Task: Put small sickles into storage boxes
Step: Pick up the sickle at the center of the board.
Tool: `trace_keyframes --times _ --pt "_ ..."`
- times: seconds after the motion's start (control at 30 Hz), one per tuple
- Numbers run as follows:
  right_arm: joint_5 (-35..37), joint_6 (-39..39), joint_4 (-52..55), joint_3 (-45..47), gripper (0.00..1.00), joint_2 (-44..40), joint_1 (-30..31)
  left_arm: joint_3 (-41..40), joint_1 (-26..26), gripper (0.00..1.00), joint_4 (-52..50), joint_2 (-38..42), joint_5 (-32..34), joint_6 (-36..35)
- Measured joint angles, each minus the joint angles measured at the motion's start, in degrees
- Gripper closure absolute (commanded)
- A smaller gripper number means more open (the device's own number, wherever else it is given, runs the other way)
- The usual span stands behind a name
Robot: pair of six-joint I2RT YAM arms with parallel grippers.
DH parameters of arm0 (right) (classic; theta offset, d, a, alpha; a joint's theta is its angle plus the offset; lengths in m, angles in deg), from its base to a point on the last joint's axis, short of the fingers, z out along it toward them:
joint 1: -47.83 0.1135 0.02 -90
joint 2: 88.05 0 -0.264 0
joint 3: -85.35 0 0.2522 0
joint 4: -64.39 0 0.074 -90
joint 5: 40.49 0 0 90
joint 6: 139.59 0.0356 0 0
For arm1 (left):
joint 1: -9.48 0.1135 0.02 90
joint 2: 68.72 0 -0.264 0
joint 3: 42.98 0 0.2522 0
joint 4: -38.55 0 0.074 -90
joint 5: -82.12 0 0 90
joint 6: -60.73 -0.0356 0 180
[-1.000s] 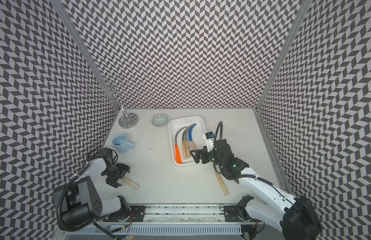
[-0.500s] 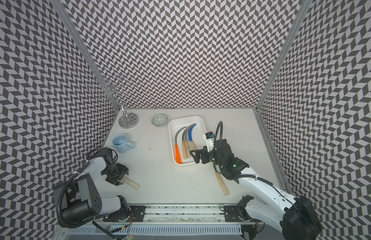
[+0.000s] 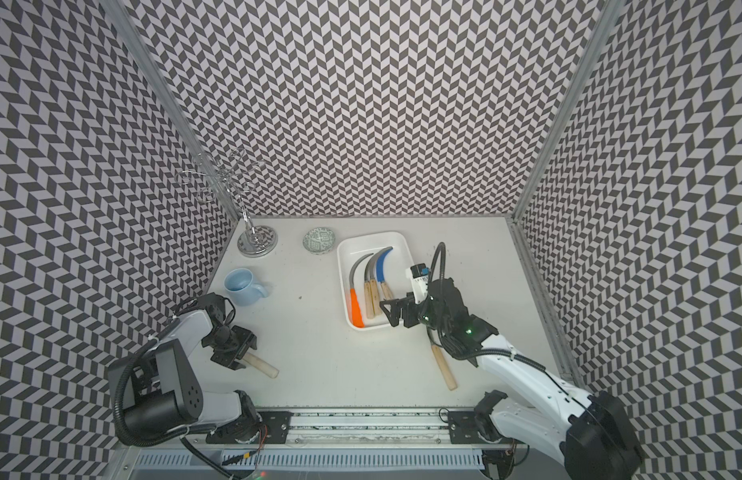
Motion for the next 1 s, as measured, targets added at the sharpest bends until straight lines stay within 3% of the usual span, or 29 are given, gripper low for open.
trace_keyframes --times 0.2,0.4,0.5,1.0 --pt "-0.2 0.0 0.0 0.0 0.00 0.0 0.0 -0.2 0.0 0.68 0.2 0.3 -0.1 0.2" --pt "-0.3 0.0 0.0 0.0 0.00 0.0 0.0 -0.2 -0.3 0.74 0.7 0.3 -0.3 0.0" --pt "-0.4 0.0 0.0 0.0 0.00 0.0 0.0 -0.2 -0.4 0.85 0.8 0.3 -0.5 -0.1" --pt "-0.7 0.0 0.0 0.0 0.00 0.0 -0.2 -0.8 -0.5 0.80 2.0 1.5 -0.5 0.0"
